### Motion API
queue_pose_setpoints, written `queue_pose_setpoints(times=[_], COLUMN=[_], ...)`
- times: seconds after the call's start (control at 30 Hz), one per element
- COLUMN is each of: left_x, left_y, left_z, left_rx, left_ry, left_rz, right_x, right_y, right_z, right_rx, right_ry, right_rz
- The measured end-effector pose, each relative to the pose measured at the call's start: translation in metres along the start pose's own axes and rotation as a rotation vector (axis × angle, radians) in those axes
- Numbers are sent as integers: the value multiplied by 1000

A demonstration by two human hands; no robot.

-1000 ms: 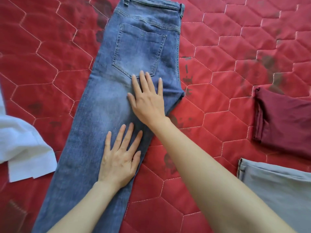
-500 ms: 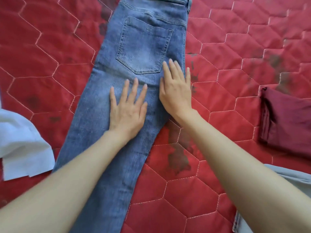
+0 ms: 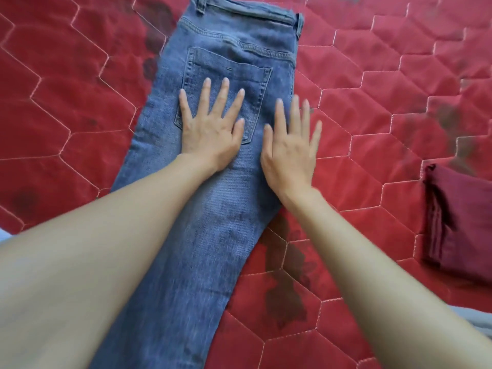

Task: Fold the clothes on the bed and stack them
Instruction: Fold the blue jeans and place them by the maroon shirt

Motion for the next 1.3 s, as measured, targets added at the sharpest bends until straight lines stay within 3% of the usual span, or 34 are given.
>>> queue_pose_setpoints(times=[0.17,0.33,0.4,0.5,0.6,0.67,0.73,0.9,0.97,1.1,1.3], left_x=[7,4,4,3,5,5,6,4,6,6,13], left_y=[2,-2,-2,-1,-1,-1,0,0,-1,2,9], left_z=[-12,-11,-11,-9,-11,-11,-11,-10,-10,-8,9], left_rx=[-36,-67,-58,-73,-83,-92,-93,-75,-73,-31,73], left_ry=[-14,-10,-5,3,1,9,12,7,5,17,71], left_rz=[-5,-3,-4,-8,12,9,10,30,30,27,-2], right_x=[56,-6,2,62,128,132,110,47,38,-4,-71], right_y=[19,16,8,-5,10,20,19,-7,-11,13,5], right_z=[-55,-80,-82,-102,-134,-155,-179,-201,-157,-34,7], right_rx=[51,110,40,-56,119,135,79,42,7,146,244], right_ry=[-276,76,95,-162,-489,-581,-490,59,77,14,166], right_rz=[90,-13,-10,-63,32,182,228,-39,-103,-6,-38])
Point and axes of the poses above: each hand's wrist, its own z-axis away from the middle knuckle, its own y-axis out of the palm, x = y × z, the point moved 7 cm from there along -z, towards the middle knuckle, and after that the axes turned 15 degrees about y, right-handed, at the moved point
